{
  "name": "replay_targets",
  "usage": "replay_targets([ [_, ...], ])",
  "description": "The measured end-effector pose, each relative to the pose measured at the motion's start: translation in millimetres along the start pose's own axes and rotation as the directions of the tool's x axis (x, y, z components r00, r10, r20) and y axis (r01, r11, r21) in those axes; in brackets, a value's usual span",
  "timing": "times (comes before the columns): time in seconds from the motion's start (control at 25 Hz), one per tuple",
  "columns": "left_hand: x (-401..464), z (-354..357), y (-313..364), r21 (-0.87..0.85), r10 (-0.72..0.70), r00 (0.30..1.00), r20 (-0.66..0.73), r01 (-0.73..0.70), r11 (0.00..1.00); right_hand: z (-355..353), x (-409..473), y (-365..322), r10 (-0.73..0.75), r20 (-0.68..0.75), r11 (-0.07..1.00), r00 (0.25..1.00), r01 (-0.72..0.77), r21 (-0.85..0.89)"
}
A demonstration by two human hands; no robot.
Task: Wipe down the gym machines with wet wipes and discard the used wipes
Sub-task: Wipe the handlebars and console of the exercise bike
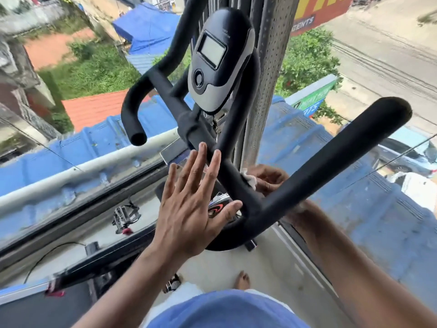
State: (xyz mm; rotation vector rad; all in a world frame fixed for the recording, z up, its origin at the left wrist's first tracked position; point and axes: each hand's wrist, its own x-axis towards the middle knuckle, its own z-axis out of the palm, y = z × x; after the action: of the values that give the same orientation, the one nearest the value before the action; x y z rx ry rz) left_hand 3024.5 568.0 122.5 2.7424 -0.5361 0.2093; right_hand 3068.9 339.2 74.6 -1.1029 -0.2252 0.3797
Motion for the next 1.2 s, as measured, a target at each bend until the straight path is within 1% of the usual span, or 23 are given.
replay_targets([
  [0.16,1,-2,0,0.012,-0.004,1.000,0.006,0.004,1.000,-8,-18,-3,0.054,0.074,0.998,0.996,-0.056,0.033],
  [0.24,1,-3,3,0.011,-0.006,1.000,0.018,0.006,1.000,3,-12,-9,0.056,0.056,0.997,0.997,-0.059,0.052],
  [0.36,-2,-3,5,0.011,-0.018,0.999,0.027,0.018,1.000,17,8,-5,0.029,-0.034,1.000,0.999,-0.028,0.014],
  [0.4,-3,-3,5,0.008,-0.021,0.999,0.029,0.020,1.000,17,11,-4,0.022,-0.039,0.999,0.999,-0.020,0.045],
  [0.48,-3,-2,5,0.009,-0.017,0.999,0.031,0.016,1.000,7,2,-2,0.015,0.002,0.995,1.000,-0.015,0.102],
  [0.56,-3,-2,4,0.013,-0.007,1.000,0.020,0.007,1.000,-8,-17,2,0.073,0.052,0.986,0.996,-0.079,0.146],
  [0.64,-3,-2,2,0.010,-0.004,1.000,0.006,0.004,1.000,-10,-31,8,0.140,0.025,0.980,0.990,-0.142,0.137],
  [0.68,-3,-1,2,0.009,-0.005,1.000,0.001,0.005,1.000,-10,-32,14,0.136,0.010,0.983,0.991,-0.136,0.127],
  [0.76,-3,-1,3,0.010,-0.011,1.000,-0.016,0.012,1.000,-2,-26,20,0.077,0.000,0.978,0.997,-0.076,0.195],
  [0.84,-6,0,3,-0.007,-0.031,0.998,-0.050,0.030,1.000,18,-16,17,0.078,-0.046,0.975,0.996,-0.067,0.213],
  [0.88,-9,0,2,-0.023,-0.049,0.997,-0.065,0.048,0.999,24,-10,15,0.100,-0.108,0.973,0.989,-0.075,0.217],
  [1.0,-26,4,-6,-0.065,-0.113,0.988,-0.103,0.107,0.992,20,-1,34,0.145,-0.157,0.980,0.977,-0.119,0.161],
  [1.04,-33,6,-9,-0.089,-0.131,0.985,-0.113,0.122,0.989,17,-2,41,0.180,-0.199,0.971,0.963,-0.142,0.191],
  [1.12,-45,10,-14,-0.140,-0.172,0.977,-0.128,0.154,0.978,15,-7,48,0.278,-0.221,0.944,0.935,-0.224,0.243],
  [1.16,-50,12,-14,-0.157,-0.190,0.973,-0.133,0.169,0.973,12,-9,49,0.289,-0.208,0.927,0.934,-0.219,0.305],
  [1.2,-53,14,-13,-0.168,-0.207,0.969,-0.138,0.183,0.969,12,-9,46,0.246,-0.223,0.931,0.943,-0.166,0.326],
])
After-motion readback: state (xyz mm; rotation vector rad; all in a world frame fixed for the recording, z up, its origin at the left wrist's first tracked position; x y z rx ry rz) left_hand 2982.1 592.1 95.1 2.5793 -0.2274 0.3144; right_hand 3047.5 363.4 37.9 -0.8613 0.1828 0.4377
